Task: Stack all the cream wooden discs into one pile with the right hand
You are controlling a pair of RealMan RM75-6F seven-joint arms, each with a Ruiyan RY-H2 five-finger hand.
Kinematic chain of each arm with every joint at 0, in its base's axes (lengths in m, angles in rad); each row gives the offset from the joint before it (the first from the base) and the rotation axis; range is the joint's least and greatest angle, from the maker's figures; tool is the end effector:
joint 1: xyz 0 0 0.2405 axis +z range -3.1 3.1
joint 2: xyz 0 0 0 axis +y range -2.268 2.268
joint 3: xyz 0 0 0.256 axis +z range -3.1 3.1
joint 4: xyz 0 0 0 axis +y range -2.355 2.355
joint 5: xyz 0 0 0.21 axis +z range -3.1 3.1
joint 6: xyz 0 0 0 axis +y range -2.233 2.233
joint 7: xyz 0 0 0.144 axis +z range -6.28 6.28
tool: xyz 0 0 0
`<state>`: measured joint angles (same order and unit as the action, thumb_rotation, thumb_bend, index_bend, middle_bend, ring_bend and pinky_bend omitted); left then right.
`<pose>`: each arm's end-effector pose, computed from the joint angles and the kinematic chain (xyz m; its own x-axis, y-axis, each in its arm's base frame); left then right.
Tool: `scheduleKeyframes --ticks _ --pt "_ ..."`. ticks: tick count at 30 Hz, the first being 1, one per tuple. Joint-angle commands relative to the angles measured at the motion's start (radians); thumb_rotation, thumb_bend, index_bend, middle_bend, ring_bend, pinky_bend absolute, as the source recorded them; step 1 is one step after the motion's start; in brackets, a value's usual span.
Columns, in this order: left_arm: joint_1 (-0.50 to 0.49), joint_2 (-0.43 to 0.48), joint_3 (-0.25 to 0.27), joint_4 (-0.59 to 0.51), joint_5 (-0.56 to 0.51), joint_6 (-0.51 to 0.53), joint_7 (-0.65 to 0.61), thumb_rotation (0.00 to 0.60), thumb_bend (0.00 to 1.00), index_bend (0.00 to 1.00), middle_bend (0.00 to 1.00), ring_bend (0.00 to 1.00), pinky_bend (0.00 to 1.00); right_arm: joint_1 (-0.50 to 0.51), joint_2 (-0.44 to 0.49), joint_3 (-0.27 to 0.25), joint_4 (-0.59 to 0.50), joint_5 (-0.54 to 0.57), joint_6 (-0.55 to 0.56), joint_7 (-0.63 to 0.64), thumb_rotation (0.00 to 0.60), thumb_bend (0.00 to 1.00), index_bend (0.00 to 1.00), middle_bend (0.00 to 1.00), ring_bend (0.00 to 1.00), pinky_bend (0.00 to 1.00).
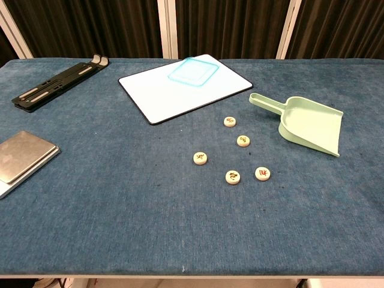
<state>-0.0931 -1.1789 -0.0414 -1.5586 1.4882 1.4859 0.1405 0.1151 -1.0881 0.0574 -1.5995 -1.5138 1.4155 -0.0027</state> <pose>-0.3169 0.1823 0.1443 0.5139 0.0066 0.8578 0.8579 -0.0037 -0.5139 -0.3119 -0.1922 0.1617 0.4395 -0.0475 0.8970 -0.8980 -0.0485 0.4374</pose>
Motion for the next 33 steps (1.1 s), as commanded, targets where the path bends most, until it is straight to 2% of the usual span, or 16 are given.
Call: scheduleKeyframes --ticks 1,6,12,16,17,20,24,28,33 --pt "-0.004 -0.006 0.0 -0.001 -0.007 -0.013 -0.005 0.6 0.07 0.27 0.21 0.12 0.01 0.013 0.012 -0.009 -0.011 -0.012 -0.024 0.032 0.6 0.22 0.09 0.16 0.04 0.11" --pt "-0.01 -0.014 -0.001 -0.005 -0.012 -0.023 0.011 0.6 0.07 0.27 0.21 0.12 0.01 0.043 0.014 -0.018 -0.019 -0.059 -0.048 0.055 0.6 0.22 0.1 0.16 0.04 0.11" --pt "-0.012 -0.016 -0.005 -0.017 -0.011 -0.017 0.018 0.6 0.07 0.27 0.21 0.12 0.01 0.132 -0.038 -0.039 -0.032 -0.168 -0.132 0.074 0.6 0.22 0.12 0.16 0.04 0.1" --pt "-0.015 -0.015 -0.002 -0.022 -0.002 -0.017 0.024 0.6 0.07 0.27 0.21 0.12 0.01 0.219 -0.119 -0.05 -0.029 -0.226 -0.238 0.026 0.6 0.22 0.11 0.01 0.0 0.03" --pt "-0.015 -0.015 -0.001 -0.022 -0.001 -0.017 0.024 0.6 0.07 0.27 0.21 0.12 0.01 0.239 -0.137 -0.05 -0.029 -0.229 -0.265 0.015 0.6 0.22 0.11 0.0 0.0 0.01" --pt "-0.014 -0.013 -0.002 -0.021 -0.002 -0.014 0.017 0.6 0.07 0.27 0.21 0.12 0.01 0.297 -0.197 -0.044 -0.024 -0.222 -0.352 -0.022 0.6 0.22 0.14 0.0 0.0 0.0" --pt "-0.009 -0.01 0.0 -0.014 0.0 -0.008 0.005 0.6 0.07 0.27 0.21 0.12 0.01 0.361 -0.284 -0.021 0.002 -0.177 -0.444 -0.072 0.6 0.22 0.25 0.0 0.0 0.0" --pt "-0.006 -0.008 0.001 -0.004 0.0 -0.004 -0.006 0.6 0.07 0.27 0.21 0.12 0.01 0.406 -0.356 0.001 0.045 -0.137 -0.495 -0.115 0.6 0.3 0.35 0.0 0.0 0.0" --pt "0.0 -0.008 0.0 0.009 -0.006 0.002 -0.022 0.6 0.07 0.27 0.21 0.12 0.01 0.444 -0.421 0.016 0.091 -0.099 -0.527 -0.156 0.6 0.36 0.39 0.0 0.0 0.0"
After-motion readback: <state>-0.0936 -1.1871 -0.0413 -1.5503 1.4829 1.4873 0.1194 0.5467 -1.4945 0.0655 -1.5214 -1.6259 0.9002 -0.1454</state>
